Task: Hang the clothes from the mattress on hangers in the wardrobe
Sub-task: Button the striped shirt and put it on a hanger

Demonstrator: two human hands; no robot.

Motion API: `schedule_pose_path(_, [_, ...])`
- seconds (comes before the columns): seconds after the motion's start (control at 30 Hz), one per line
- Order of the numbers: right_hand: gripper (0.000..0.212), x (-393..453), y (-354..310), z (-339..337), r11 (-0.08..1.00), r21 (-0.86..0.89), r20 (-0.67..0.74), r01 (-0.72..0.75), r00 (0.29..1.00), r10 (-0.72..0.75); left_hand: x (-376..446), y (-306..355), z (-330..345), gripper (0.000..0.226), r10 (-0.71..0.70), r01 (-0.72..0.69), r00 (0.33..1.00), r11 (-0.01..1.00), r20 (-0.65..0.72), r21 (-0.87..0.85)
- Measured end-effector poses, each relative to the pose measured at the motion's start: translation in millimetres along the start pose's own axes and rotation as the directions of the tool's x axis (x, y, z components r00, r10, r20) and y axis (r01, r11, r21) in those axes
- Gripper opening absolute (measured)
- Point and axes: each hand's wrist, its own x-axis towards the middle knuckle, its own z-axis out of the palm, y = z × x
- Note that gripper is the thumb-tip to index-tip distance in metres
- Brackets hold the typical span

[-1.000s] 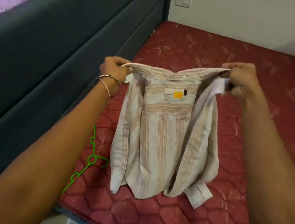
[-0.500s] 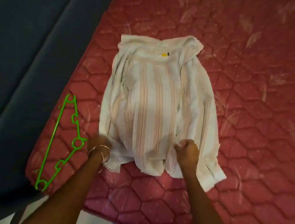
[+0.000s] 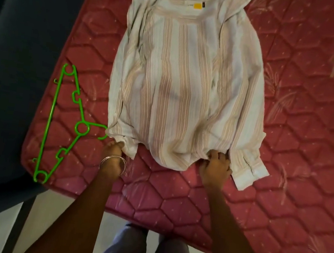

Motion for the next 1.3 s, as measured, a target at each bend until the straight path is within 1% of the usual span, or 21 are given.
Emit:
schedule_pose_path(0.1, [0.030, -10, 12, -20, 0.883, 0.462, -0.148, 0.089, 0.989, -0.022, -32, 16, -4, 0.015, -0.011, 0.005, 0.996, 0.998, -0.093, -0.064])
schedule_pose_path(0.17, [0.024, -20, 16, -39, 0.792, 0.600, -0.229, 0.109, 0.973, 0.040, -53, 31, -4, 0.030, 0.208, -0.207, 0.944, 0.978, -0.256, 0.030])
schedule_pose_path(0.23, [0.021, -35, 22, -57, 0.769, 0.615, -0.309, 0.172, 0.950, 0.034, -78, 44, -9, 0.020, 0.509, -0.543, 0.792, 0.839, -0.338, -0.008])
schedule_pose_path(0.3, [0.024, -47, 31, -65, 0.797, 0.550, -0.354, 0.250, 0.934, -0.048, -102, 47, -13, 0.009, 0.782, -0.751, 0.561, 0.619, -0.271, 0.232])
schedule_pose_path(0.37, [0.032, -62, 40, -71, 0.834, 0.441, -0.383, 0.332, 0.910, -0.159, -136, 40, -12, 0.018, 0.963, -0.871, 0.269, 0.252, -0.022, 0.422])
schedule_pose_path(0.4, [0.035, -68, 43, -72, 0.855, 0.362, -0.386, 0.371, 0.895, -0.225, -152, 34, -7, 0.018, 0.980, -0.878, 0.125, 0.035, 0.157, 0.477])
schedule_pose_path(0.43, [0.035, -78, 47, -75, 0.861, 0.280, -0.372, 0.424, 0.875, -0.310, -167, 22, -3, 0.017, 0.939, -0.837, 0.024, -0.169, 0.343, 0.521])
schedule_pose_path(0.47, [0.034, -87, 52, -75, 0.852, 0.204, -0.345, 0.482, 0.850, -0.398, -175, 6, 2, 0.019, 0.862, -0.764, 0.008, -0.321, 0.506, 0.559])
schedule_pose_path(0.5, [0.035, -97, 57, -72, 0.836, 0.130, -0.307, 0.534, 0.823, -0.478, -179, -14, 6, 0.026, 0.781, -0.698, 0.073, -0.404, 0.621, 0.591])
schedule_pose_path(0.53, [0.039, -106, 64, -67, 0.826, 0.057, -0.260, 0.560, 0.807, -0.530, -182, -34, 9, 0.033, 0.698, -0.647, 0.183, -0.444, 0.692, 0.620])
schedule_pose_path(0.6, [0.052, -120, 81, -53, 0.839, -0.050, -0.178, 0.542, 0.821, -0.542, -181, -75, 10, 0.038, 0.526, -0.613, 0.396, -0.459, 0.752, 0.644])
schedule_pose_path(0.7, [0.051, -133, 103, -30, 0.860, -0.166, -0.132, 0.482, 0.854, -0.504, -173, -111, 1, 0.041, 0.314, -0.554, 0.640, -0.443, 0.701, 0.705])
schedule_pose_path(0.77, [0.031, -133, 110, -19, 0.876, -0.258, -0.044, 0.407, 0.901, -0.432, -157, -130, -4, 0.044, 0.202, -0.568, 0.726, -0.365, 0.658, 0.738])
schedule_pose_path(0.83, [0.022, -128, 107, -15, 0.854, -0.415, 0.150, 0.314, 0.949, -0.276, -147, -136, -9, 0.041, 0.091, -0.606, 0.762, -0.250, 0.641, 0.755])
schedule_pose_path(0.87, [0.024, -126, 103, -15, 0.833, -0.483, 0.263, 0.268, 0.952, -0.154, -145, -137, -11, 0.040, 0.099, -0.618, 0.761, -0.194, 0.642, 0.762])
schedule_pose_path(0.93, [0.028, -120, 95, -16, 0.826, -0.538, 0.342, 0.170, 0.939, 0.030, -139, -134, -10, 0.036, 0.168, -0.630, 0.760, -0.050, 0.628, 0.775])
schedule_pose_path(1.0, [0.023, -115, 84, -22, 0.879, -0.450, 0.251, 0.158, 0.967, -0.046, -134, -129, -3, 0.030, 0.317, -0.649, 0.741, 0.114, 0.591, 0.752])
schedule_pose_path(1.07, [0.014, -106, 75, -20, 0.971, -0.083, 0.010, 0.223, 0.975, -0.223, -128, -123, 9, 0.027, 0.467, -0.664, 0.722, 0.262, 0.510, 0.700])
schedule_pose_path(1.13, [0.014, -96, 62, -15, 0.944, 0.206, -0.140, 0.259, 0.962, -0.234, -118, -121, 25, 0.027, 0.562, -0.673, 0.709, 0.359, 0.425, 0.647])
schedule_pose_path(1.2, [0.031, -82, 55, -1, 0.939, 0.251, -0.139, 0.237, 0.968, -0.207, -107, -119, 40, 0.030, 0.582, -0.645, 0.735, 0.446, 0.346, 0.620])
schedule_pose_path(1.3, [0.048, -64, 61, 25, 0.976, 0.205, -0.021, 0.072, 0.997, -0.070, -93, -120, 58, 0.029, 0.590, -0.596, 0.768, 0.518, 0.249, 0.614])
